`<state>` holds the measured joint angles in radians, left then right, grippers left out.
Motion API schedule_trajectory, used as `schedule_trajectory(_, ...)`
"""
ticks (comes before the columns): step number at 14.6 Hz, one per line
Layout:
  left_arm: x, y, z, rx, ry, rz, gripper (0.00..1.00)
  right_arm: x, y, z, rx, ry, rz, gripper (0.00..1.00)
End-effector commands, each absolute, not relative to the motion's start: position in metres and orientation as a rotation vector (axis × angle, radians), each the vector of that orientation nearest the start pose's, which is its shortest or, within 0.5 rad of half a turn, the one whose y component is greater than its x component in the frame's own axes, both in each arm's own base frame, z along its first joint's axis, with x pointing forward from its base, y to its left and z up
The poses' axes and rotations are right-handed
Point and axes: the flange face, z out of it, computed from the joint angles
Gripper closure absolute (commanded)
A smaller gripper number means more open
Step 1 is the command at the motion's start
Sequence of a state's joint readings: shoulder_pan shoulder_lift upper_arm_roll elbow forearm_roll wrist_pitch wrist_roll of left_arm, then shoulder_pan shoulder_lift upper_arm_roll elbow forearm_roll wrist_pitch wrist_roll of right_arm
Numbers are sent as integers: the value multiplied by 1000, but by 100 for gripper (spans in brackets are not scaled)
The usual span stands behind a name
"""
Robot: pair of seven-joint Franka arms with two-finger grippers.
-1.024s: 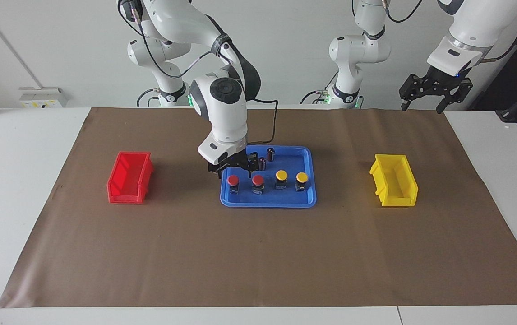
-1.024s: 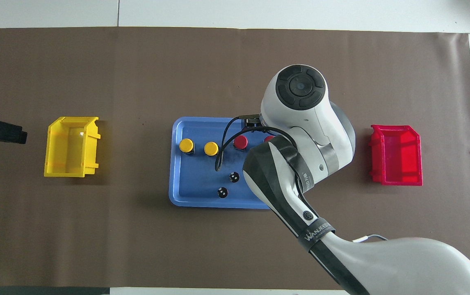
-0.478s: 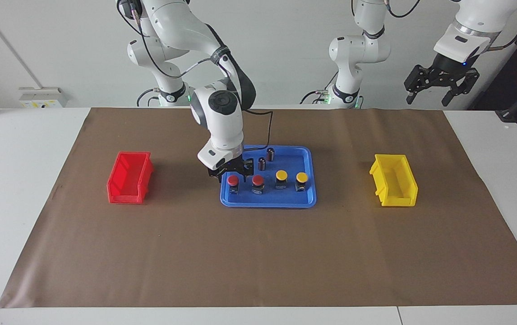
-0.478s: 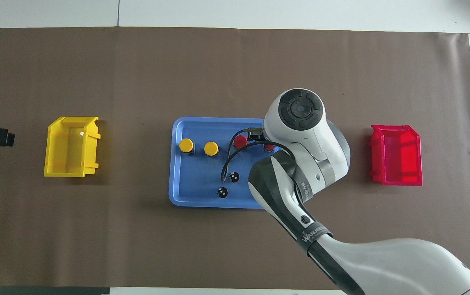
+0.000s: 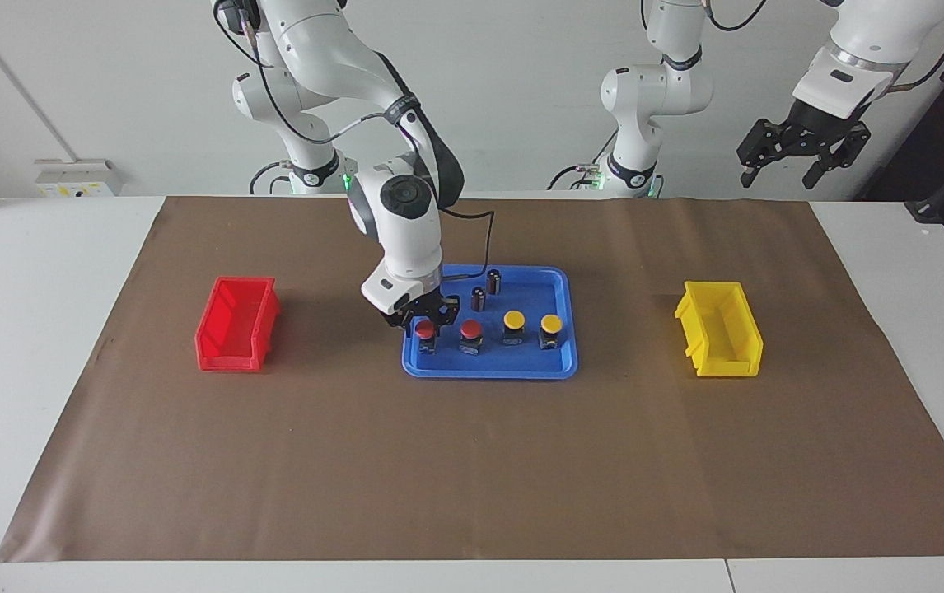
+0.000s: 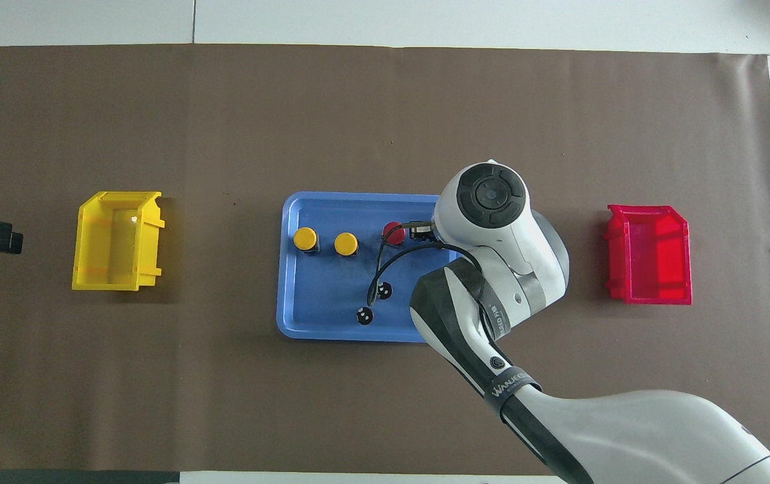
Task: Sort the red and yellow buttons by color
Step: 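Carry the red button to the red bin while the left gripper reaches a yellow button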
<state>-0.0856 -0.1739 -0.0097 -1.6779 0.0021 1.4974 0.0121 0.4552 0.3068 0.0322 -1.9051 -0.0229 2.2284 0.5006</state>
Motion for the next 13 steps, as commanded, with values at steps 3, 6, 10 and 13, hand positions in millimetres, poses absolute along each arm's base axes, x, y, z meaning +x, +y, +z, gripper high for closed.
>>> schedule_trajectory(3, 502, -94, 599, -3153, 68, -65, 9, 577, 274, 425, -3153, 9, 7, 90)
schedule_trajectory(6, 507, -191, 536, -3177, -127, -121, 19, 565, 175, 479, -3166, -220, 124, 90)
schedule_trajectory(10, 509, -272, 459, -3192, -167, -117, 29, 535, 10, 477, -3126, -335, 199, 90)
schedule_trajectory(13, 510, -303, 418, -3196, -179, -109, 30, 509, -45, 446, -3113, -400, 148, 90)
